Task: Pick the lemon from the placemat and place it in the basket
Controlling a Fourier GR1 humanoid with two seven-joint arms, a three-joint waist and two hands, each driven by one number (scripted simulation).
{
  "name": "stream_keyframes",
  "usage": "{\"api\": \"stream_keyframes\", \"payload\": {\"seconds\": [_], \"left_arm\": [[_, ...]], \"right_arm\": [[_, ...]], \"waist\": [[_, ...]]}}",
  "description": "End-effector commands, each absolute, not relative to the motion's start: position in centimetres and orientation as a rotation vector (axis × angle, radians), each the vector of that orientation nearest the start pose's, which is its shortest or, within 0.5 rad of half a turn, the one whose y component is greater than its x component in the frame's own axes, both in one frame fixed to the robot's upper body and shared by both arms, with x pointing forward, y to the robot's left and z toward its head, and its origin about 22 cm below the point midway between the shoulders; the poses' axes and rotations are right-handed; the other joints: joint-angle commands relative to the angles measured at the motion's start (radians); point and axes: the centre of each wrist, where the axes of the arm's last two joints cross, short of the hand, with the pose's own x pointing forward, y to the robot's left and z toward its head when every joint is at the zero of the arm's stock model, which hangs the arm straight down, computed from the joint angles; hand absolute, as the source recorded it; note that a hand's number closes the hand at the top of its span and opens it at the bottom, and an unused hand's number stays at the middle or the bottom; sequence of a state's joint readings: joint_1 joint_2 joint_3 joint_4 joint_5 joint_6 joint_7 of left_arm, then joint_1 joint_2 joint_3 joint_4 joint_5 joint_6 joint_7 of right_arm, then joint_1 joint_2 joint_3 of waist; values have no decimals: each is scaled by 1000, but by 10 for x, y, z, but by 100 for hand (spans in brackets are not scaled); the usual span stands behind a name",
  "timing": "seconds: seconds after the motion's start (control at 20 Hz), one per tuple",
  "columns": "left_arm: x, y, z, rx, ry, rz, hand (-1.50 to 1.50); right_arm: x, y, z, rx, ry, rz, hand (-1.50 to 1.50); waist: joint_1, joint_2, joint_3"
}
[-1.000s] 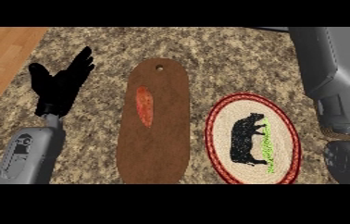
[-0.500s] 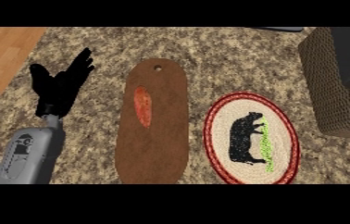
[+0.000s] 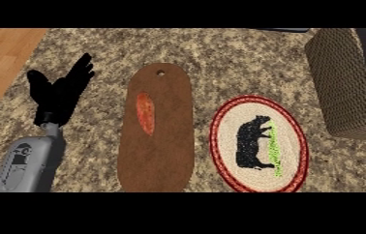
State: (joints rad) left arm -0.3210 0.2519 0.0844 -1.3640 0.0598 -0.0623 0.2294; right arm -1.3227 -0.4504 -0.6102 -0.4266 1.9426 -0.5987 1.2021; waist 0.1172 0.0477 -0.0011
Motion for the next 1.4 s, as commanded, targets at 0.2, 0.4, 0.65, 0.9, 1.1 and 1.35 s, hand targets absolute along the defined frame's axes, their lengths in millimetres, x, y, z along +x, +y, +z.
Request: {"api": "stream_keyframes", "payload": {"seconds": [0.2, 0.4, 0.65, 0.9, 1.1, 1.35], "left_arm": [[315, 275, 44, 110, -1429, -158, 0], [310, 285, 44, 132, -1423, -149, 0], [313, 301, 52, 152, -1417, -132, 0], [308, 297, 48, 134, -1412, -131, 0], [309, 279, 48, 118, -1421, -132, 0], [307, 288, 49, 148, -1423, -123, 0]], "right_arm": [[469, -307, 234, -1850, -631, -601, 150], [465, -312, 199, -1843, -684, -631, 150], [449, -354, 200, -1925, -608, -765, 150], [447, -351, 175, -1855, -576, -773, -150], [448, -345, 160, -1850, -645, -748, -150], [447, -349, 177, -1894, -736, -833, -150]], "waist": [[-29, -7, 2], [-35, -13, 3], [-46, -11, 1], [-41, -17, 3], [-42, -20, 4], [-44, -23, 3]]}}
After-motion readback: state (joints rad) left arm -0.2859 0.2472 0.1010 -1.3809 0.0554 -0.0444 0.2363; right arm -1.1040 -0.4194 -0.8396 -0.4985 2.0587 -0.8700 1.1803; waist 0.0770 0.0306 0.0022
